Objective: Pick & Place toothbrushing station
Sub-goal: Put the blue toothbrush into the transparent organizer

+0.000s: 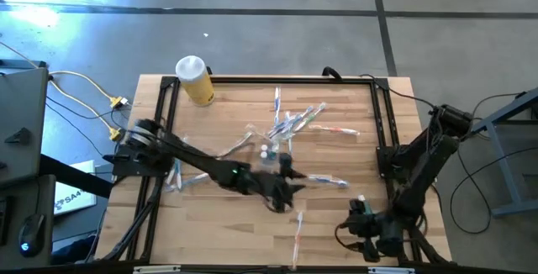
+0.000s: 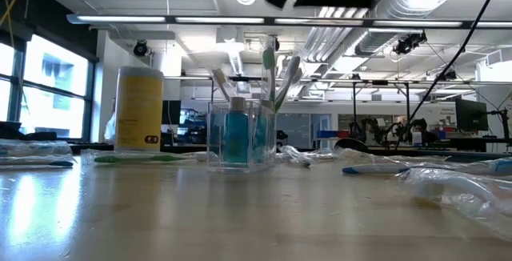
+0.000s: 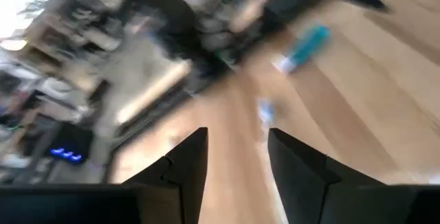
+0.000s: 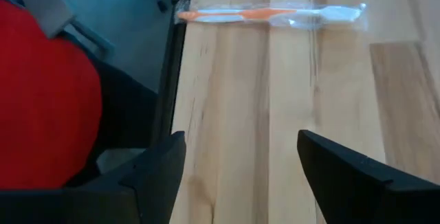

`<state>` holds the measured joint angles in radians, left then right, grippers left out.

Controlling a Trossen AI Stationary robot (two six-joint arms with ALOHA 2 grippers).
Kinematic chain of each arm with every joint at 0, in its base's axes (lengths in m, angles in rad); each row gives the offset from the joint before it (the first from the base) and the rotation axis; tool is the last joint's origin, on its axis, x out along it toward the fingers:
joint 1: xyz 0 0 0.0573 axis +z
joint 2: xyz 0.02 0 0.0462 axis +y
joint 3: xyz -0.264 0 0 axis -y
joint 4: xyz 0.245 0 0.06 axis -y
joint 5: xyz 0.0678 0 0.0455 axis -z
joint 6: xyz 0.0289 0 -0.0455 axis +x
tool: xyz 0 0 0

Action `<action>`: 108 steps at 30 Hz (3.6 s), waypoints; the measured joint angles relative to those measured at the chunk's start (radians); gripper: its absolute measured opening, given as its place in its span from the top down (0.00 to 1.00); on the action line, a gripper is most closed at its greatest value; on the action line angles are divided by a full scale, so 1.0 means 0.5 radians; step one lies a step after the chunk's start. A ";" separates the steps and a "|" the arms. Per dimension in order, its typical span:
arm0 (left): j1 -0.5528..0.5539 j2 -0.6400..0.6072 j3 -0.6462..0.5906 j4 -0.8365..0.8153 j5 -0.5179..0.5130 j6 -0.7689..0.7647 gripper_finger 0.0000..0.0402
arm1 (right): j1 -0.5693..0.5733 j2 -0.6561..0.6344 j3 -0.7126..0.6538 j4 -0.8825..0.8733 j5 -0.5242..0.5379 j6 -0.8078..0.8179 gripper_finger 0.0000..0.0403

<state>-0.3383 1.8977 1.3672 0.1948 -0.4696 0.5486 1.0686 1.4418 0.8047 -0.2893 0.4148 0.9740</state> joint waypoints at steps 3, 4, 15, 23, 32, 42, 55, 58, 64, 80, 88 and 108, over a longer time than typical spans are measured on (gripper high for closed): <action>0.011 0.192 0.291 -0.363 0.017 -0.070 0.63 | 0.101 0.009 0.000 0.004 0.112 0.131 0.33; 0.022 0.242 0.378 -0.462 0.027 -0.103 0.63 | 0.136 0.011 0.000 0.000 0.157 0.165 0.33; 0.163 0.591 0.804 -0.628 0.349 -0.582 0.63 | 0.402 0.012 0.000 -0.021 0.516 0.363 0.33; 0.180 0.725 0.804 -0.524 0.324 -0.694 0.63 | 0.432 0.012 0.000 -0.038 0.517 0.343 0.33; 0.209 0.848 0.804 -0.483 -0.019 -0.845 0.63 | 0.430 0.012 0.000 -0.046 0.514 0.257 0.33; 0.278 0.882 0.803 -0.532 0.242 -1.020 0.63 | 0.430 0.012 0.000 -0.072 0.512 0.242 0.33; 0.300 0.903 0.808 -0.780 0.285 -1.186 0.63 | 0.428 0.012 -0.002 -0.092 0.533 0.240 0.33; 0.309 0.912 0.809 -0.804 0.295 -1.263 0.64 | 0.426 0.012 -0.002 -0.090 0.535 0.240 0.33; 0.276 0.917 0.811 -0.829 0.293 -1.265 0.82 | 0.424 0.012 -0.002 -0.088 0.535 0.240 0.33; -0.011 0.915 1.575 -1.656 -0.175 -1.219 1.00 | 0.424 0.012 -0.002 -0.106 0.633 0.083 0.33; -0.133 0.831 1.933 -2.581 -0.748 -1.683 1.00 | 0.424 0.012 -0.002 -0.104 0.640 -0.008 0.33; -0.321 0.338 1.689 -3.528 -1.114 -2.484 1.00 | 0.424 0.012 -0.002 -0.103 0.796 -0.251 0.33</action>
<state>-0.4990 2.0665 2.2117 -1.5693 -1.0264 -0.6933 1.2808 1.4479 0.8040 -0.3408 0.8127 0.8483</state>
